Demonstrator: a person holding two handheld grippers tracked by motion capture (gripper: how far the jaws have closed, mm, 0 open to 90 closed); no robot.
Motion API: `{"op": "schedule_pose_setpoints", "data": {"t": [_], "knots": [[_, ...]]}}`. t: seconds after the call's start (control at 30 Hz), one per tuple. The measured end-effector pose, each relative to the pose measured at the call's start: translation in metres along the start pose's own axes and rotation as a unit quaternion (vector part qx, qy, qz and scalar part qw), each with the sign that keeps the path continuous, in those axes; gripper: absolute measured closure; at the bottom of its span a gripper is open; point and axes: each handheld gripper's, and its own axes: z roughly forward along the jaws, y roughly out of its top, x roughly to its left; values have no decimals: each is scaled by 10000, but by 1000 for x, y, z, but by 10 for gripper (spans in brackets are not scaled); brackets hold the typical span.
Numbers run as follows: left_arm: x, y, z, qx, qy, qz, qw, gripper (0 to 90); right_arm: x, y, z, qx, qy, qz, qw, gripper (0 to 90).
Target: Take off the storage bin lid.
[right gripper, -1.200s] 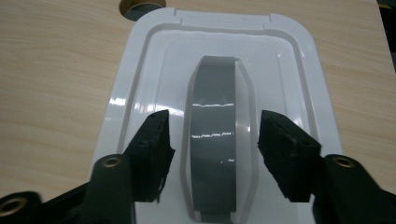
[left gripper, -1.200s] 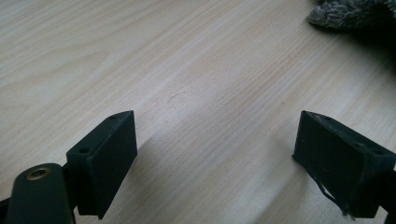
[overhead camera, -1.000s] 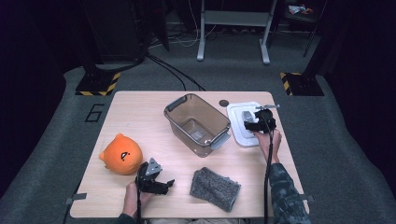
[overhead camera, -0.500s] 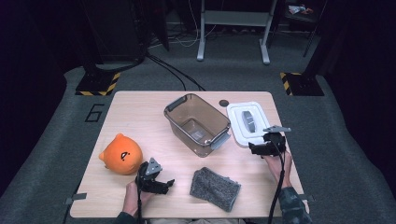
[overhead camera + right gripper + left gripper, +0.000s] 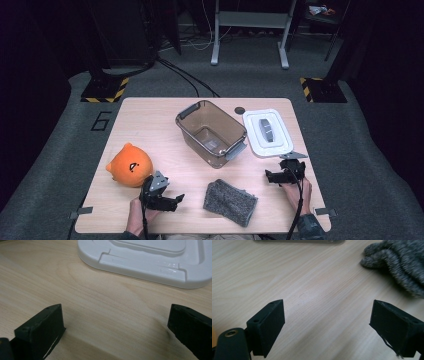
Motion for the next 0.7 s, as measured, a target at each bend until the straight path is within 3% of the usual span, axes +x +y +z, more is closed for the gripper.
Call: {"op": "schedule_pose_setpoints", "data": {"t": [0.17,0.33,0.47,0.53,0.67,0.7], "knots": [[10,7,-26,-183,-32,-156,9997,121,-2,0,2,-28,29,-25,10000,0],[28,12,-50,-382,214,-329,9985,120,-5,-1,4,-68,101,-6,9999,0],[46,20,-73,-583,281,-485,9967,119,-6,-1,5,-113,65,46,9999,0],[52,21,-82,-678,476,-489,9954,119,-6,-2,4,-122,59,9,9999,0],[67,18,-95,-779,667,-622,9928,119,-5,-2,4,-145,18,-48,9999,0],[72,18,-97,-715,677,-599,9933,119,-4,-2,4,-125,42,31,9999,0]]}}
